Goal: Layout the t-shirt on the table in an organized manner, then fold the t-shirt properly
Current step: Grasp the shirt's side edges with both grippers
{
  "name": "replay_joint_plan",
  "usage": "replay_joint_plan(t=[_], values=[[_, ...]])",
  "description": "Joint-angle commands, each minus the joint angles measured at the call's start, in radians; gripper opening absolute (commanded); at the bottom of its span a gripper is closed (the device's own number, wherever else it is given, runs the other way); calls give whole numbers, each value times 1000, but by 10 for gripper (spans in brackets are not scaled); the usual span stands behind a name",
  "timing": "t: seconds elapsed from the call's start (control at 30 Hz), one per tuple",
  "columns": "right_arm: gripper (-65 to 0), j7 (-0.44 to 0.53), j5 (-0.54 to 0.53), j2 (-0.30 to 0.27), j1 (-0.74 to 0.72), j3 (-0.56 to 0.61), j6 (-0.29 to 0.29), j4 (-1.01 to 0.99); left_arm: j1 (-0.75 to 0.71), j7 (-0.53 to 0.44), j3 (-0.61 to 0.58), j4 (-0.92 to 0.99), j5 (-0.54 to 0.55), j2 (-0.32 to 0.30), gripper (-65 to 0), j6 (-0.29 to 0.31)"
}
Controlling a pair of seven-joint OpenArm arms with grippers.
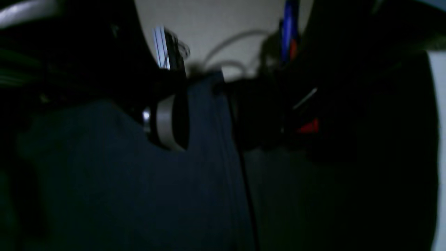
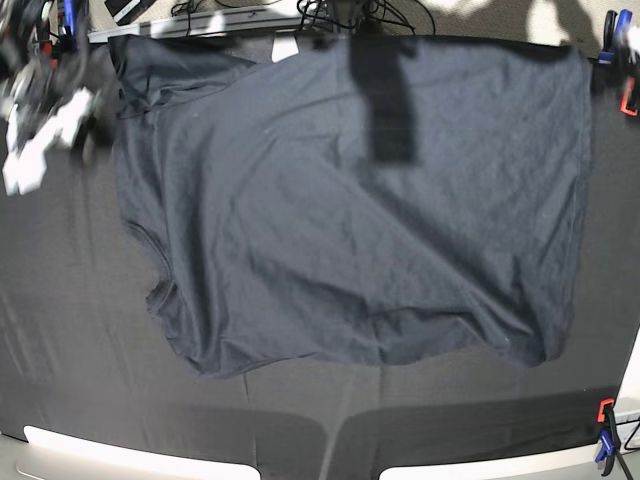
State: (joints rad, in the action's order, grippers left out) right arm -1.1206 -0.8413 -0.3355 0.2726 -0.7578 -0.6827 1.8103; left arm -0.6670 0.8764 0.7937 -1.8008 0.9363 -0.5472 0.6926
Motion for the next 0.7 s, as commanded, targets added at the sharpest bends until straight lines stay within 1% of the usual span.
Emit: replay_joint_plan(t=[0.0,0.07,0.2,0.27,0.33,0.4,0.47,0.53,0.67], values=[[-423,19,-22,-19,-37,1,-9,15,20,-19,11,-13,14,-18,-354,6],[-423,23,-14,-19,-95,26,-10,9,70,-49,11,-12,-1,-18,-354,6],[-423,113,113,-27,-203,140,0,-40,166,-138,10,-12,-72,-18,-354,2],[-423,146,177,-30,-273,207,16,-89,211,-144,10,-12,-72,-18,-354,-22],[-423,161,217,-30,-361,272,18,-153,247,-144,10,-12,-72,-18,-354,-23],[-416,169,250,-30,-461,332,18,-241,266,-142,9,-12,-72,-16,-358,-23],[-369,199,293,-30,-567,391,18,-359,270,-137,-1,-12,-72,-15,-358,-23],[-334,255,340,-30,-675,447,18,-500,268,-128,-27,-12,-72,-16,-358,-23],[-333,357,436,-29,-890,544,18,-797,268,-109,-127,-12,-72,-15,-358,-23]])
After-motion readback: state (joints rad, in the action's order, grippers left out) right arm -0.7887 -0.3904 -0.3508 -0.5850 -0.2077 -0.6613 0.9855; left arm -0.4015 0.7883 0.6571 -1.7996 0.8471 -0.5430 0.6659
